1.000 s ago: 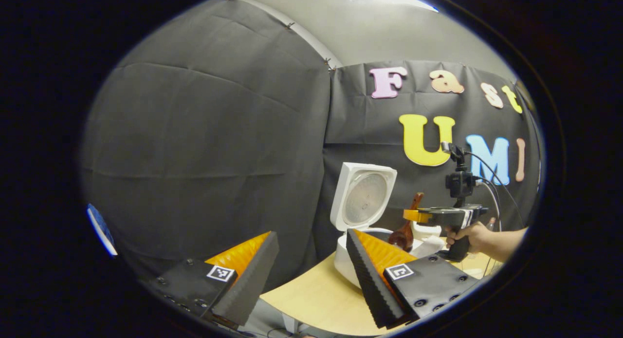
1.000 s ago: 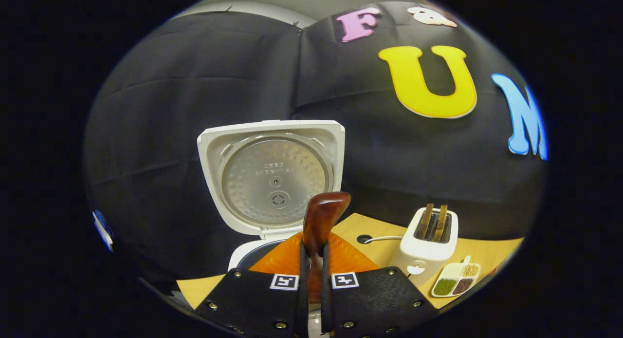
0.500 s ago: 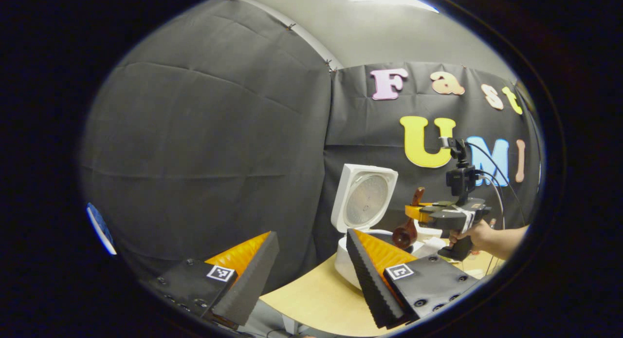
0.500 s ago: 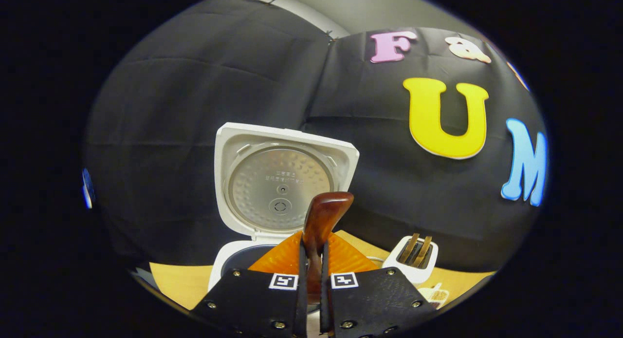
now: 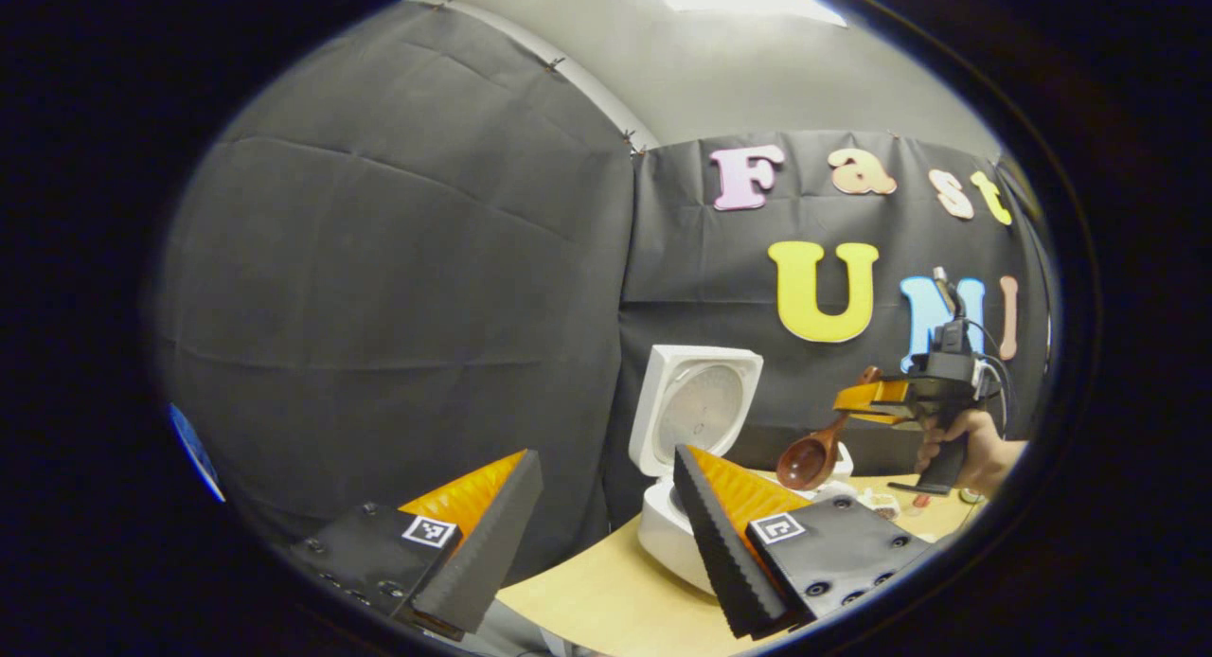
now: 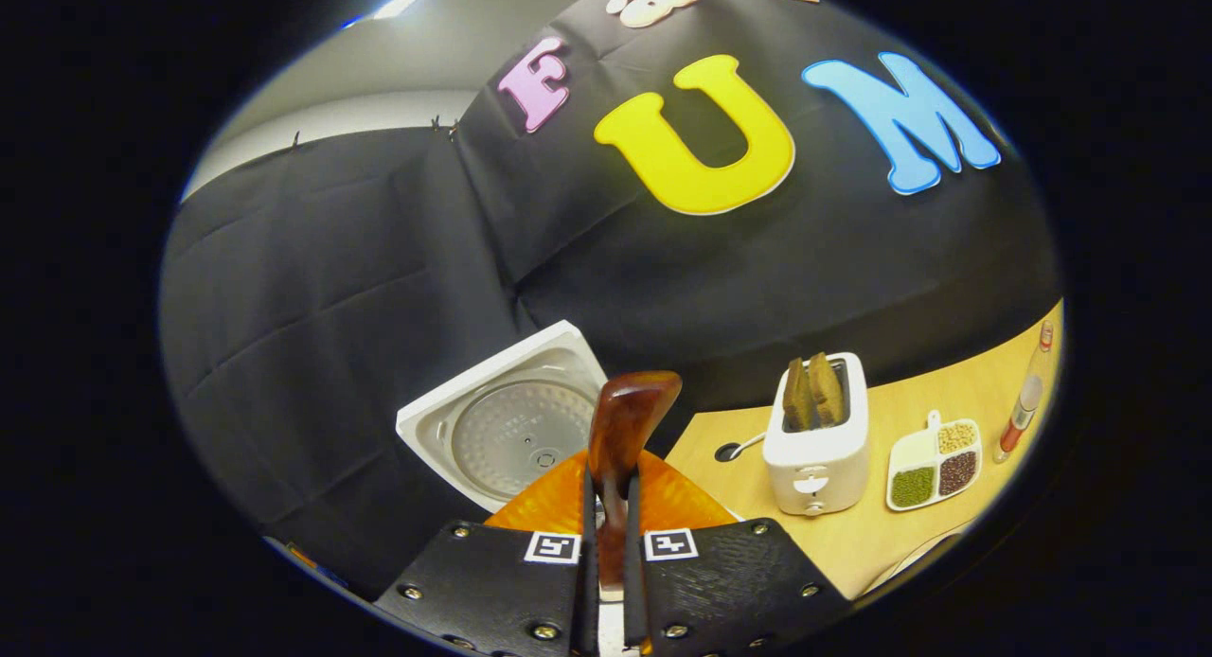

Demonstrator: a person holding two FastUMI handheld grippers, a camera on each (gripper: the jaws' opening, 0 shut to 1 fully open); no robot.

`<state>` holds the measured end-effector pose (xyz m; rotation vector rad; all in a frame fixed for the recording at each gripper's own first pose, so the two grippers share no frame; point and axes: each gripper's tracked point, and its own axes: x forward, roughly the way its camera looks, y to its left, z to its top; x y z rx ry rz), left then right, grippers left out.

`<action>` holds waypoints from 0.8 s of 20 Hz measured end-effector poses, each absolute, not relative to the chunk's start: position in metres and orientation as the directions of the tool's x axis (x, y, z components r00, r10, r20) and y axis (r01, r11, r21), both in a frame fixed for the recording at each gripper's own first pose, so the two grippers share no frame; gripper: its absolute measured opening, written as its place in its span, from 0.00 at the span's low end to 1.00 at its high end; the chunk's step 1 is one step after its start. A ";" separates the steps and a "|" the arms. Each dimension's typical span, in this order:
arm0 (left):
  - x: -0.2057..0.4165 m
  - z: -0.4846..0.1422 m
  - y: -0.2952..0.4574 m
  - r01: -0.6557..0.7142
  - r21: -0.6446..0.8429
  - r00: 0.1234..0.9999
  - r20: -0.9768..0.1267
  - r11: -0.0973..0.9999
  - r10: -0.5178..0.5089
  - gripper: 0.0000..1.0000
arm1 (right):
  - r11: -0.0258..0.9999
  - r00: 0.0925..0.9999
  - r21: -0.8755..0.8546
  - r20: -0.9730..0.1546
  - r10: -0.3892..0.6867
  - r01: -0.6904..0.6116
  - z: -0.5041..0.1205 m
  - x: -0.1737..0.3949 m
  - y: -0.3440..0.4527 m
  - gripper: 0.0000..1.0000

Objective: Close the left gripper, press the button to open the rice cooker; take a wooden spoon from the chopstick holder with the right hand, scoop a spoonful of rice and pour it into the rice cooker, then put the wooden spoon back into the chopstick holder.

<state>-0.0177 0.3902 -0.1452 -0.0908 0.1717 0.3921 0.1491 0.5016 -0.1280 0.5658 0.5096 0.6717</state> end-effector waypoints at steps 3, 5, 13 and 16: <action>-0.004 -0.135 0.369 -0.353 -0.067 0.926 -0.167 0.933 0.338 0.96 | 0.659 0.713 0.647 -0.246 0.657 -0.384 -0.118 0.147 0.457 0.10; 0.007 -0.127 0.352 -0.330 -0.080 0.936 -0.154 0.941 0.316 0.97 | 0.664 0.741 0.660 -0.238 0.628 -0.351 -0.112 0.147 0.427 0.10; 0.031 -0.107 0.284 -0.238 -0.052 0.966 -0.118 0.970 0.230 0.97 | 0.730 0.829 0.644 -0.264 0.493 -0.229 -0.117 0.134 0.301 0.11; 0.039 -0.100 0.262 -0.210 -0.058 0.973 -0.105 0.976 0.204 0.96 | 0.756 0.844 0.624 -0.286 0.454 -0.196 -0.123 0.124 0.255 0.10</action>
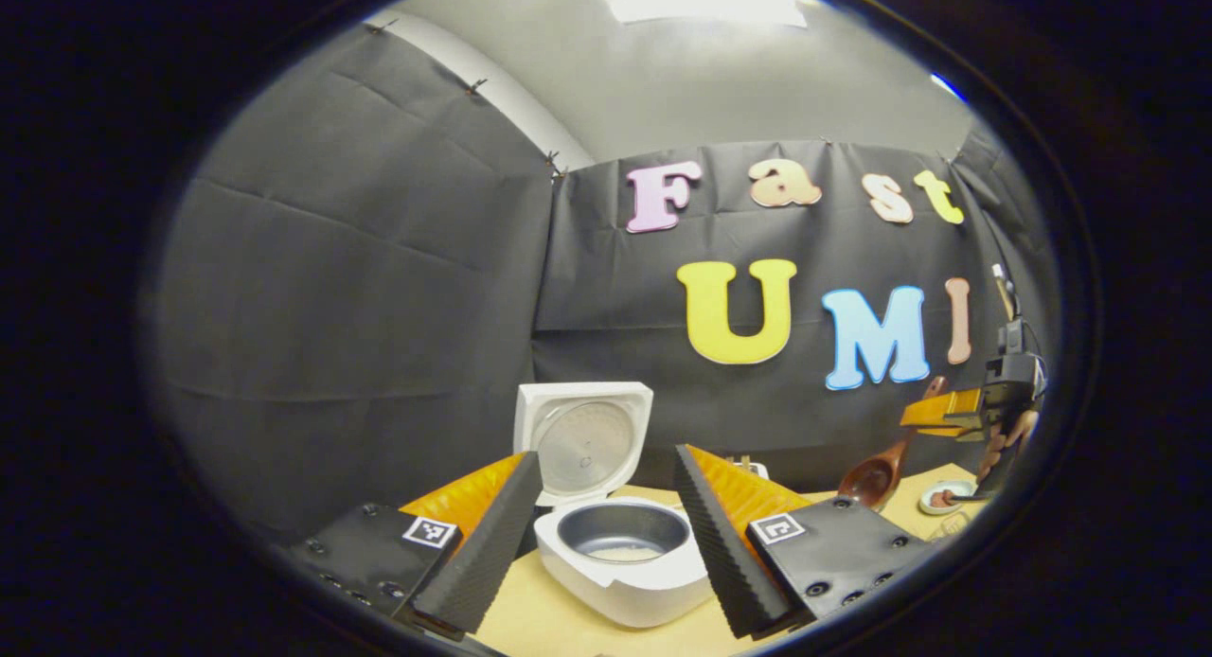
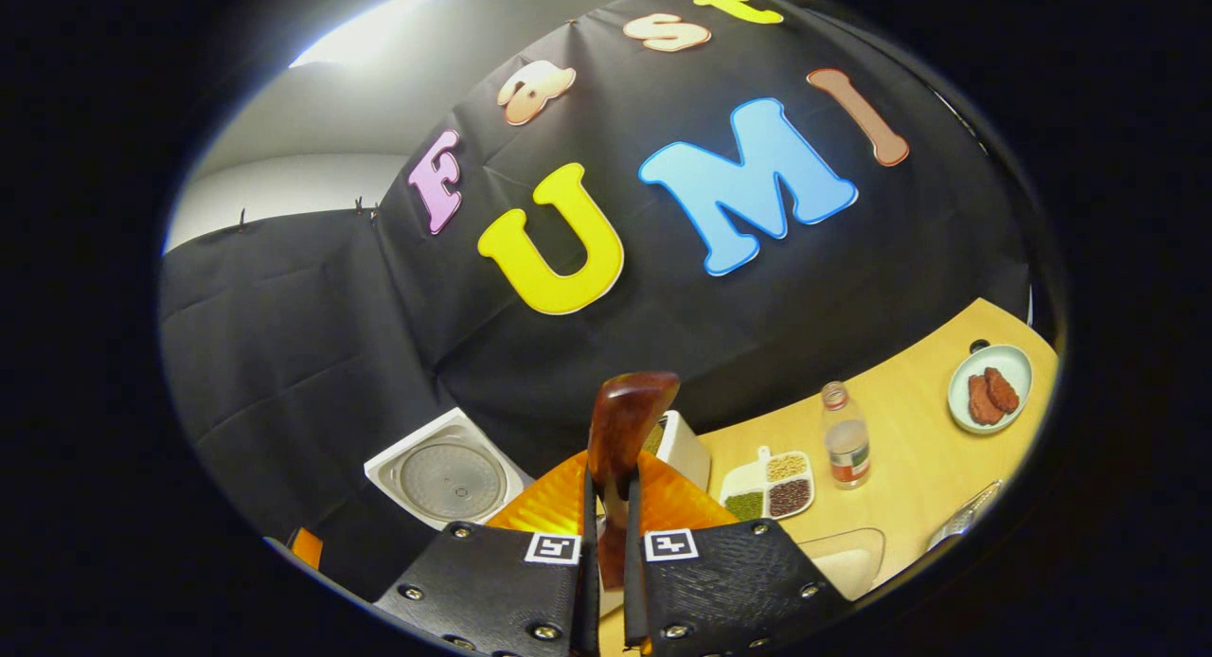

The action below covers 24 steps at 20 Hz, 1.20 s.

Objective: Close the left gripper, press the button to open the rice cooker; take a wooden spoon from the chopstick holder with the right hand, scoop a spoonful of rice and pour it into the rice cooker, then put the wooden spoon back into the chopstick holder.

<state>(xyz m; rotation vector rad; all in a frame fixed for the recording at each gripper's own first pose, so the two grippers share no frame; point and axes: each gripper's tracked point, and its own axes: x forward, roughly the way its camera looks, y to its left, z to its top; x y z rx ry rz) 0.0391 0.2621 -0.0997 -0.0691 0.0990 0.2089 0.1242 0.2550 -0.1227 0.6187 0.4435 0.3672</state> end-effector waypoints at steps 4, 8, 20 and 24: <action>0.049 -0.093 0.232 -0.176 -0.067 0.981 -0.097 0.982 0.169 0.96 | 0.800 0.874 0.586 -0.314 0.370 -0.129 -0.132 0.115 0.191 0.11; 0.054 -0.087 0.207 -0.155 -0.064 0.984 -0.097 0.986 0.148 0.99 | 0.828 0.888 0.558 -0.349 0.298 -0.059 -0.150 0.106 0.134 0.11; 0.061 -0.070 0.123 -0.059 -0.070 0.994 -0.097 0.996 0.052 0.99 | 0.910 0.871 0.404 -0.476 0.119 0.096 -0.228 0.074 0.019 0.11; 0.060 -0.065 0.111 -0.046 -0.049 0.995 -0.094 0.998 0.042 0.99 | 0.919 0.860 0.380 -0.500 0.105 0.109 -0.247 0.062 0.006 0.10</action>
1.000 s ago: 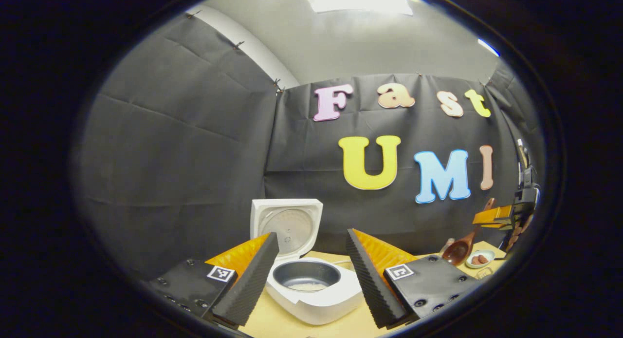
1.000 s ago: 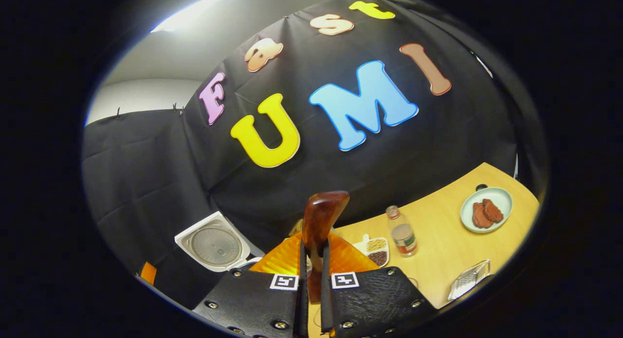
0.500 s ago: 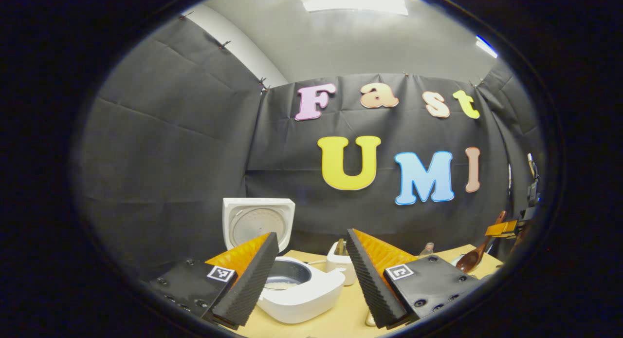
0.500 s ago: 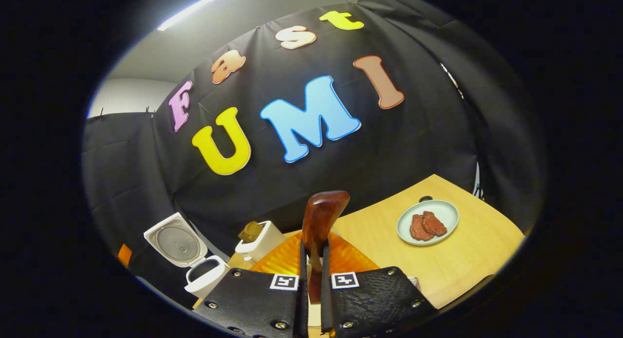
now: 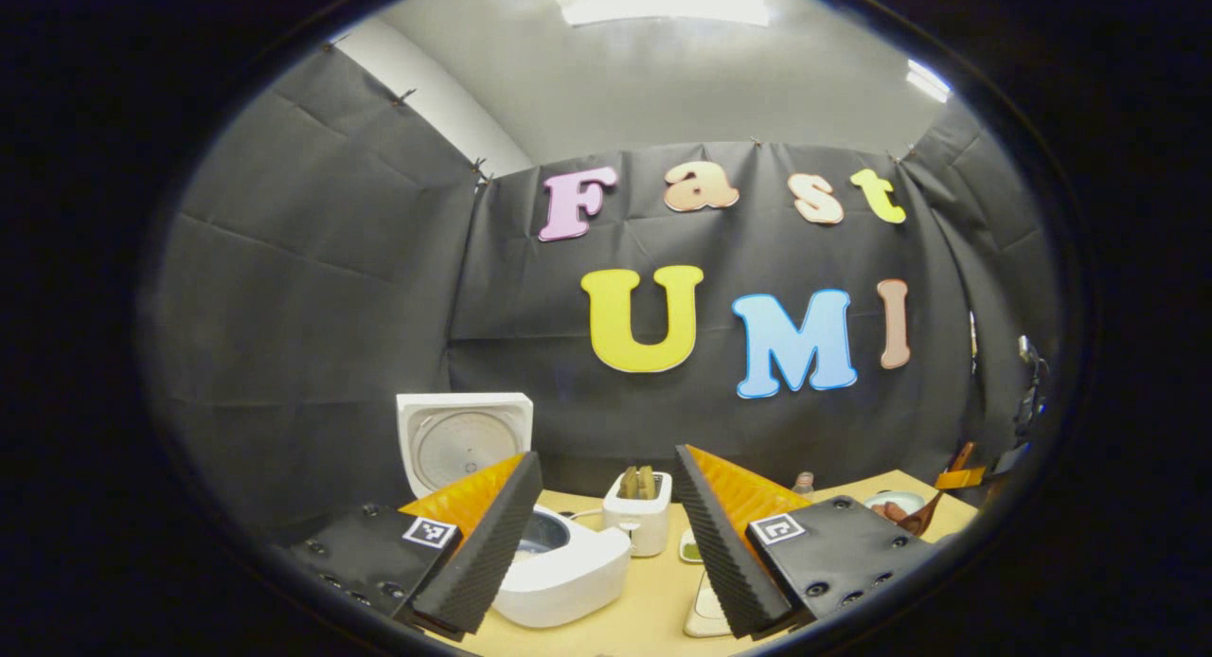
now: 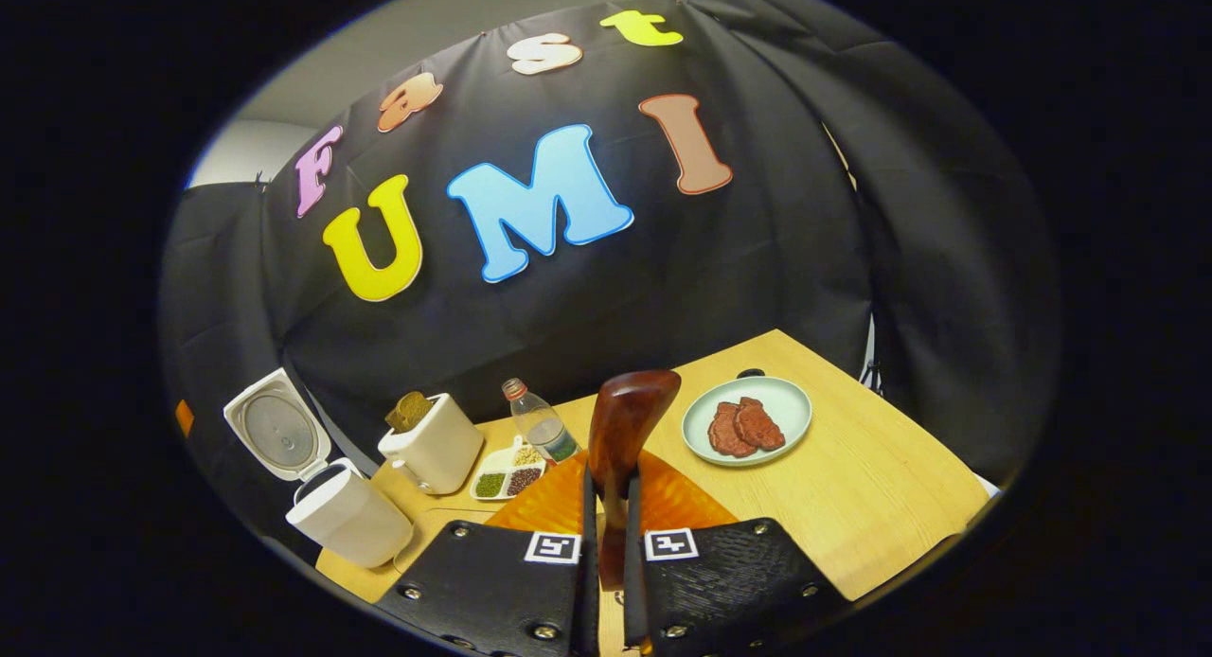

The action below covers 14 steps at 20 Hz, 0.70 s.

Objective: Close the left gripper, press the button to open the rice cooker; take a wooden spoon from the chopstick holder with the right hand, scoop a spoonful of rice and pour it into the rice cooker, then put the wooden spoon back into the chopstick holder.

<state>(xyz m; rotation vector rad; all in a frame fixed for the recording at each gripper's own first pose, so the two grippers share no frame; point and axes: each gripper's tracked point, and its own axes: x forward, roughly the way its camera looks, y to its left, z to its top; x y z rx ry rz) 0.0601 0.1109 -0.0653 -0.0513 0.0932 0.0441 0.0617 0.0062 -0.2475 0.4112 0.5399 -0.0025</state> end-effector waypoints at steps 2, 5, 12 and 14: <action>0.059 -0.065 0.105 -0.045 -0.045 0.994 -0.098 0.998 0.040 0.96 | 0.923 0.843 0.367 -0.528 0.103 0.117 -0.264 0.055 0.006 0.10; 0.056 -0.065 0.100 -0.043 -0.033 0.994 -0.103 0.999 0.040 0.96 | 0.914 0.818 0.385 -0.562 0.121 0.129 -0.284 0.045 0.009 0.10; 0.053 -0.064 0.090 -0.031 -0.001 0.993 -0.114 1.000 0.030 0.97 | 0.878 0.798 0.445 -0.587 0.137 0.178 -0.305 0.044 0.000 0.11; 0.052 -0.066 0.087 -0.028 0.004 0.992 -0.122 1.000 0.028 0.99 | 0.862 0.791 0.475 -0.590 0.163 0.177 -0.308 0.041 0.001 0.11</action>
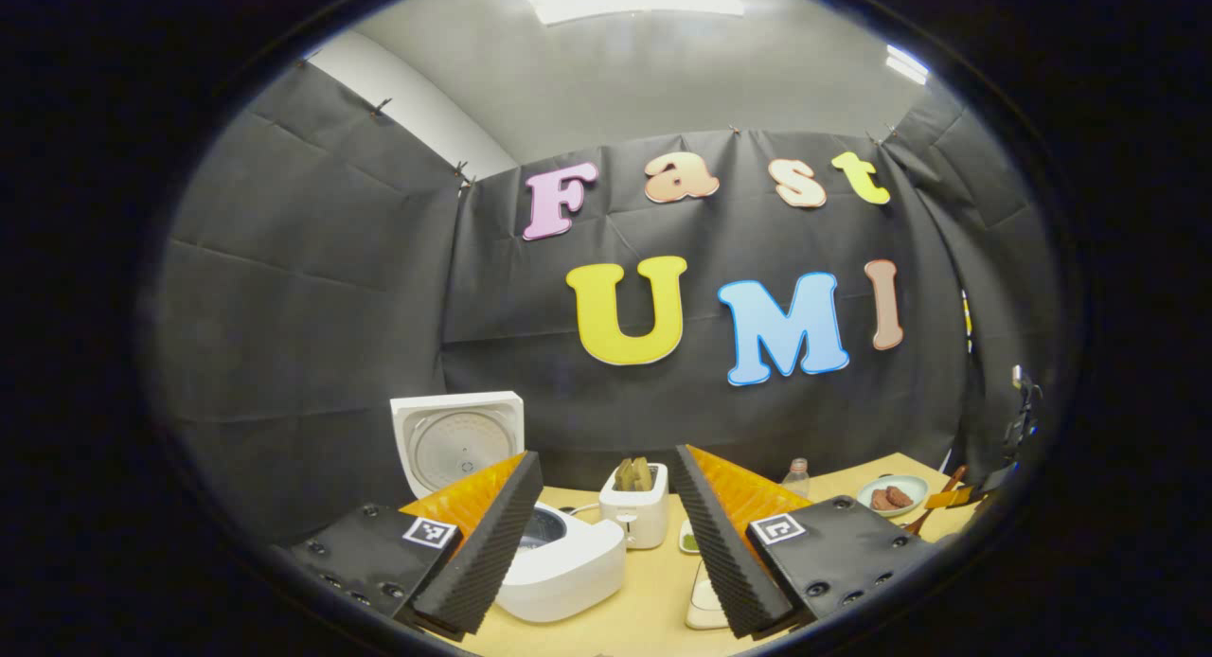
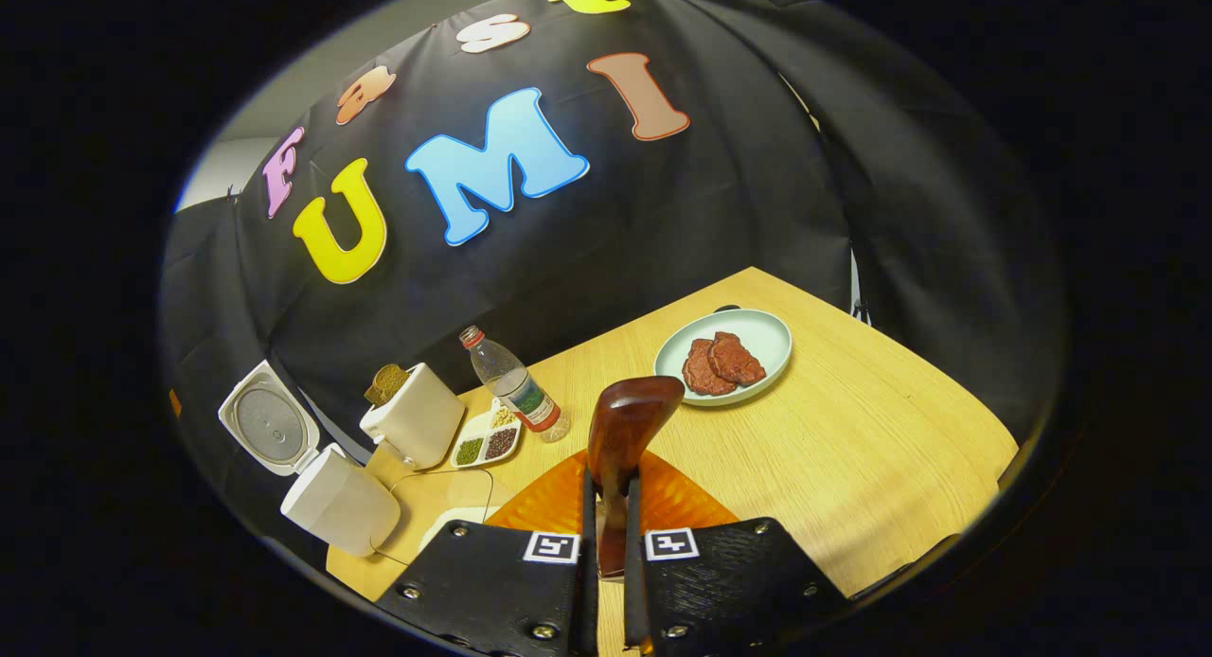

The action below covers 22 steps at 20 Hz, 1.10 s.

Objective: Close the left gripper, press the button to open the rice cooker; take a wooden spoon from the chopstick holder with the right hand, scoop a spoonful of rice and pour it into the rice cooker, then put the wooden spoon back into the chopstick holder.

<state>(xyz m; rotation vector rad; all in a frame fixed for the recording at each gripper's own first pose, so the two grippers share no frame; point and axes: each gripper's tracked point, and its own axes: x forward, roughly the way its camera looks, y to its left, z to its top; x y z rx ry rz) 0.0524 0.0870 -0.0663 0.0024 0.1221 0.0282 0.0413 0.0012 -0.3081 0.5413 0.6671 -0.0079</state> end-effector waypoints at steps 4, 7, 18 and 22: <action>0.054 -0.066 0.082 -0.023 0.005 0.992 -0.125 1.000 0.024 0.96 | 0.887 0.804 0.422 -0.585 0.107 0.190 -0.299 0.031 -0.017 0.60; 0.058 -0.071 0.080 -0.024 0.004 0.991 -0.132 1.000 0.024 0.96 | 0.942 0.835 0.291 -0.550 0.020 0.169 -0.277 0.027 -0.037 0.95; 0.119 -0.075 0.145 -0.131 0.040 0.981 -0.142 0.991 0.136 0.99 | 0.989 0.936 0.105 -0.346 -0.061 0.103 -0.146 0.008 -0.023 0.98; 0.160 -0.076 0.191 -0.197 0.055 0.970 -0.133 0.979 0.202 0.96 | 0.988 0.945 0.080 -0.313 -0.098 0.129 -0.126 0.000 -0.018 0.98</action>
